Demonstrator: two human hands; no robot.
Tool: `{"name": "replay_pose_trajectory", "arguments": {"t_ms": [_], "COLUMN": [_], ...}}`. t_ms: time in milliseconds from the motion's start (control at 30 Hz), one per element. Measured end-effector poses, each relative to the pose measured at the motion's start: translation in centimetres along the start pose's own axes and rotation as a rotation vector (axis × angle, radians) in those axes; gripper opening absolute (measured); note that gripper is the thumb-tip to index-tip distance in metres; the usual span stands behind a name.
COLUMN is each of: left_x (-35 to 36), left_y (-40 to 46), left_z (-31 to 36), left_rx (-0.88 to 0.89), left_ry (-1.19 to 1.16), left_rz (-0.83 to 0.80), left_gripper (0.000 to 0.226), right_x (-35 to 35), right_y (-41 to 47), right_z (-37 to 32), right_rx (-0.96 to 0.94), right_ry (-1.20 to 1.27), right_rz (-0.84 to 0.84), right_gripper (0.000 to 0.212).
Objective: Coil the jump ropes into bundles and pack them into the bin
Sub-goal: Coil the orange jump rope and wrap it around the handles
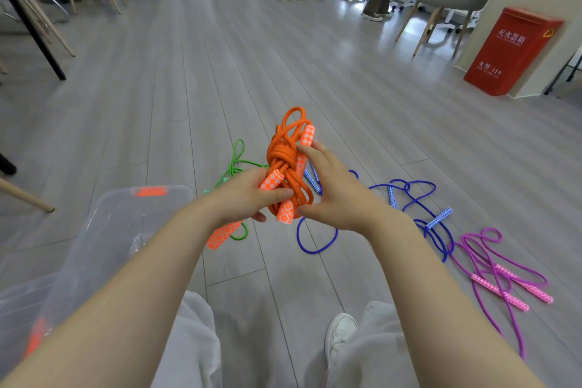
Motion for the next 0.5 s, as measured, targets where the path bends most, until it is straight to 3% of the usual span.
{"name": "replay_pose_trajectory", "arguments": {"t_ms": [100, 233, 267, 400, 500], "left_x": [0.1, 0.0, -0.1, -0.3, 0.0], "left_y": [0.2, 0.7, 0.7, 0.9, 0.9], "left_z": [0.2, 0.2, 0.1, -0.1, -0.1], "left_rx": [0.026, 0.054, 0.061, 0.057, 0.062], "left_ry": [-0.032, -0.134, -0.146, -0.116, -0.101], "left_rz": [0.029, 0.08, 0.097, 0.108, 0.094], "left_gripper": [0.016, 0.025, 0.026, 0.022, 0.021], "right_x": [-0.4, -0.4, -0.2, 0.7, 0.4], "right_y": [-0.1, 0.0, 0.0, 0.5, 0.6], "right_z": [-0.5, -0.9, -1.2, -1.0, -0.7], "right_rx": [-0.02, 0.001, 0.003, 0.038, 0.062], "right_ry": [0.032, -0.007, 0.013, 0.228, 0.231], "right_rz": [0.045, 0.106, 0.109, 0.101, 0.123], "right_gripper": [0.096, 0.056, 0.056, 0.093, 0.079]}}
Point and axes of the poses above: each hand's wrist, its own y-axis towards the middle knuckle, its own x-axis out of the palm, z = x × y, the point moved 5 cm from there along y, towards the middle knuckle, and after that the axes turned 4 degrees about -z, right-handed, at the moved point
